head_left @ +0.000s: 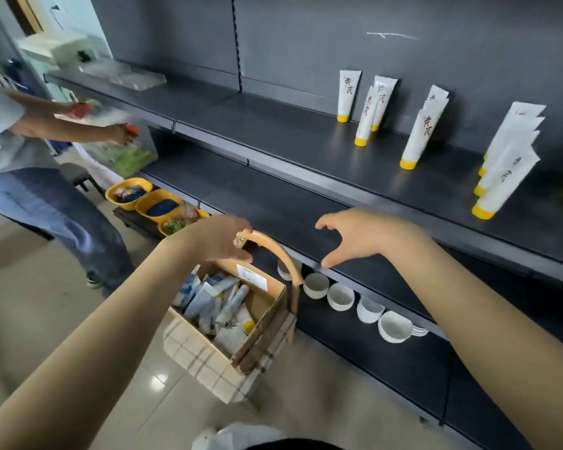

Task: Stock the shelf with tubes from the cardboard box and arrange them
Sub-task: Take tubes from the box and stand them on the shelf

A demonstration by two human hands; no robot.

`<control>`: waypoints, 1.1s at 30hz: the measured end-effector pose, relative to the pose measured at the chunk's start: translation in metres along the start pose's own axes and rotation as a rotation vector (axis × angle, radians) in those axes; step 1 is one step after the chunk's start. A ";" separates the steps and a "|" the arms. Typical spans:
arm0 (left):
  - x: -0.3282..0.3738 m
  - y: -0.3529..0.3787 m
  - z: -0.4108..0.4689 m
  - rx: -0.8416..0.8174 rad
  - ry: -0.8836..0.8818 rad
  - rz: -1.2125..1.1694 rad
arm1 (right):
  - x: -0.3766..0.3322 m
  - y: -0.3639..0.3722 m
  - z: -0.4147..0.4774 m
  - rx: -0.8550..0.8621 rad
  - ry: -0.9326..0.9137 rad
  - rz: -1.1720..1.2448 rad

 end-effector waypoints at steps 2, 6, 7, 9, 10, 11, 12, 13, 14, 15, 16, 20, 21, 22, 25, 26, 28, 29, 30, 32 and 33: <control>-0.025 0.017 0.004 -0.050 -0.022 0.016 | -0.017 0.012 0.024 -0.042 -0.008 0.008; -0.079 0.057 0.017 -0.182 -0.005 0.024 | -0.048 0.046 0.081 -0.123 -0.003 0.074; -0.093 0.066 0.022 -0.219 0.006 0.015 | -0.055 0.056 0.096 -0.144 0.007 0.092; -0.123 0.085 0.033 -0.299 0.030 -0.003 | -0.069 0.075 0.123 -0.189 0.032 0.127; -0.136 0.096 0.039 -0.341 0.046 -0.019 | -0.076 0.085 0.135 -0.214 0.047 0.132; -0.147 0.106 0.045 -0.379 0.072 -0.037 | -0.081 0.096 0.147 -0.243 0.065 0.135; -0.156 0.116 0.050 -0.406 0.103 -0.049 | -0.086 0.108 0.159 -0.271 0.085 0.140; -0.165 0.126 0.056 -0.418 0.130 -0.049 | -0.089 0.120 0.169 -0.291 0.108 0.148; -0.172 0.135 0.062 -0.422 0.148 -0.043 | -0.091 0.132 0.180 -0.300 0.128 0.160; -0.179 0.147 0.069 -0.430 0.161 -0.043 | -0.091 0.144 0.190 -0.305 0.148 0.183; -0.184 0.162 0.076 -0.449 0.173 -0.063 | -0.090 0.154 0.199 -0.314 0.170 0.212; -0.188 0.237 0.094 -0.598 0.222 -0.166 | -0.078 0.193 0.231 -0.386 0.244 0.352; -0.187 0.257 0.097 -0.642 0.230 -0.191 | -0.072 0.206 0.241 -0.397 0.256 0.387; -0.185 0.280 0.100 -0.682 0.237 -0.215 | -0.066 0.220 0.253 -0.405 0.266 0.417; -0.180 0.350 0.111 -0.808 0.240 -0.230 | -0.050 0.270 0.290 -0.433 0.294 0.480; -0.180 0.371 0.115 -0.849 0.219 -0.239 | -0.044 0.287 0.302 -0.445 0.310 0.490; -0.184 0.409 0.121 -0.917 0.161 -0.251 | -0.034 0.317 0.324 -0.462 0.331 0.509; -0.187 0.423 0.124 -0.951 0.137 -0.253 | -0.030 0.330 0.335 -0.467 0.336 0.518; -0.191 0.436 0.127 -0.979 0.115 -0.259 | -0.026 0.343 0.345 -0.463 0.342 0.529; -0.198 0.452 0.138 -1.005 0.088 -0.288 | -0.018 0.365 0.361 -0.440 0.356 0.537; -0.201 0.458 0.145 -1.011 0.083 -0.302 | -0.015 0.374 0.368 -0.429 0.364 0.529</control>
Point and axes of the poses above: each hand's wrist, its own z-axis towards the middle knuckle, its own y-axis out of the palm, x = y × z, the point moved 5 cm from there along z, towards the middle knuckle, and after that the axes turned 9 degrees about z, right-handed, at the moved point
